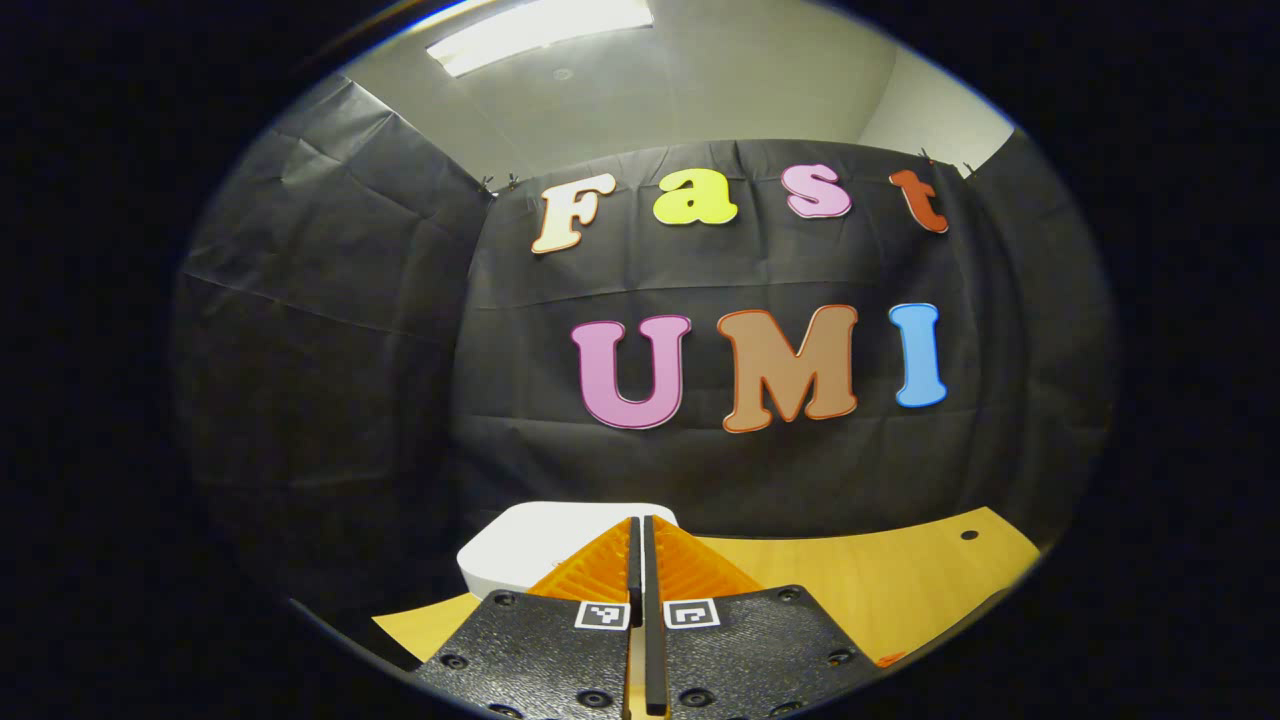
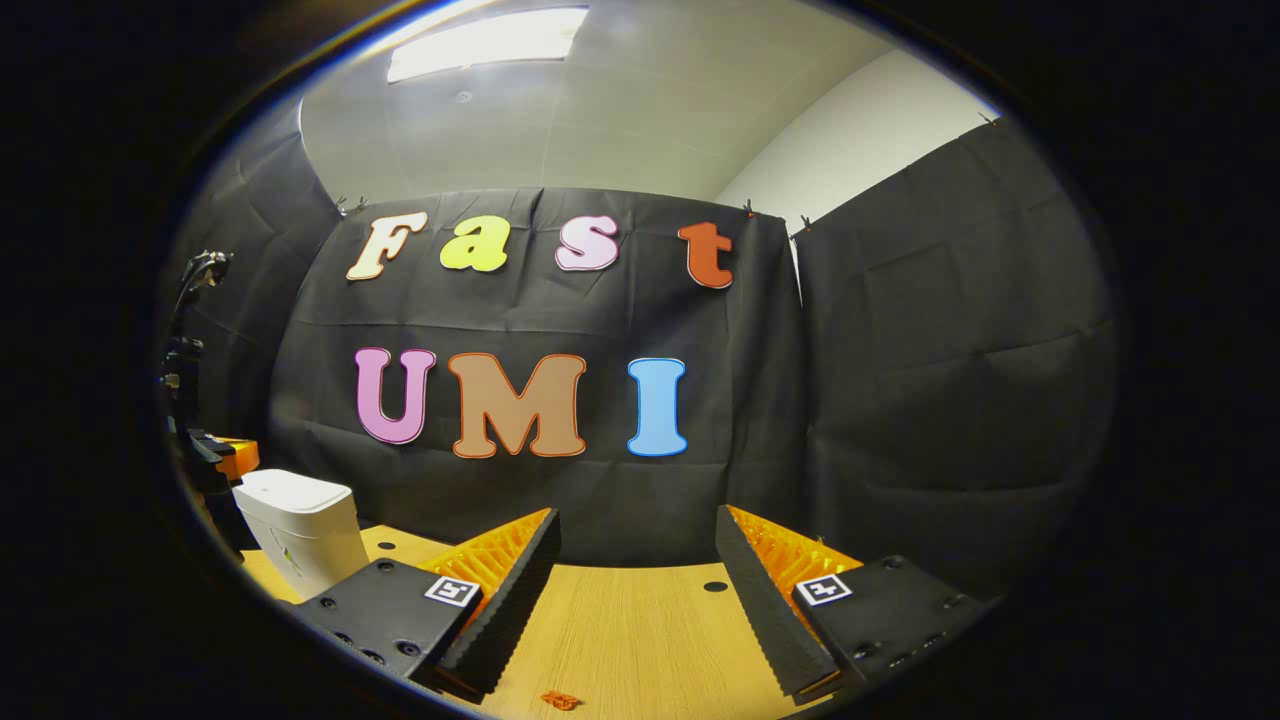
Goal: Press the lid of the desktop garbage bin to open it, pick up the crumpled paper on the desktop and throw it into the bin, then pick up the pop can on the desktop and drop it into the bin, and finally close the garbage bin lid.
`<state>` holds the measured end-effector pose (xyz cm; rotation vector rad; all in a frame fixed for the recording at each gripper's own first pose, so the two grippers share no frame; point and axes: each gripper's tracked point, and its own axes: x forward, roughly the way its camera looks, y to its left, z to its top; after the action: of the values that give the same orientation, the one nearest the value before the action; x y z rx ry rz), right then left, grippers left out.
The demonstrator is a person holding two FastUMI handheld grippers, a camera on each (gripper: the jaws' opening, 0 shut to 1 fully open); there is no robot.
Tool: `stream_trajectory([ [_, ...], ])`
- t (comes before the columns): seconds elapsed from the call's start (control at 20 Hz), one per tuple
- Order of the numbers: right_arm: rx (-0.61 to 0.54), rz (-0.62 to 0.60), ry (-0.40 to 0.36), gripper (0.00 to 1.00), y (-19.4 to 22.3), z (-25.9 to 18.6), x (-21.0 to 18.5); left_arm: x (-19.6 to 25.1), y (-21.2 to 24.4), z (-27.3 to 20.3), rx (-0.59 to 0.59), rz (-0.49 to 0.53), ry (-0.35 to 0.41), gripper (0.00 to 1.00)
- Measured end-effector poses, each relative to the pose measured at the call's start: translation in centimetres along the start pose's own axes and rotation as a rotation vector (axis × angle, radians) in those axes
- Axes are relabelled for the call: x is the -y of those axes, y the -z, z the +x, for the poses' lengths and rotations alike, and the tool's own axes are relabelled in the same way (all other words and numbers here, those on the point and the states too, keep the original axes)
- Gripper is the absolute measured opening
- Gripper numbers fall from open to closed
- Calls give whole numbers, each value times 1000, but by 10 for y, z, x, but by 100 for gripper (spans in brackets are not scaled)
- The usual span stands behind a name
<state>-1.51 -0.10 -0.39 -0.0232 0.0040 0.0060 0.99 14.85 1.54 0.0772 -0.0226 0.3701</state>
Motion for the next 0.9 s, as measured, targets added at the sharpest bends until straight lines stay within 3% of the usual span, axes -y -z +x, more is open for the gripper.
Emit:
stream_trajectory([
  [0.35, -3, -31, 18, 100, 1, -5, -7, -47, 32, 43, -46, 42, -97, 0],
  [0.85, -22, -63, 11, 98, 7, -4, -14, -50, 89, 50, -183, 43, -96, 0],
  [0.9, -23, -66, 9, 98, 8, -3, -14, -51, 85, 52, -139, 61, -89, 0],
])
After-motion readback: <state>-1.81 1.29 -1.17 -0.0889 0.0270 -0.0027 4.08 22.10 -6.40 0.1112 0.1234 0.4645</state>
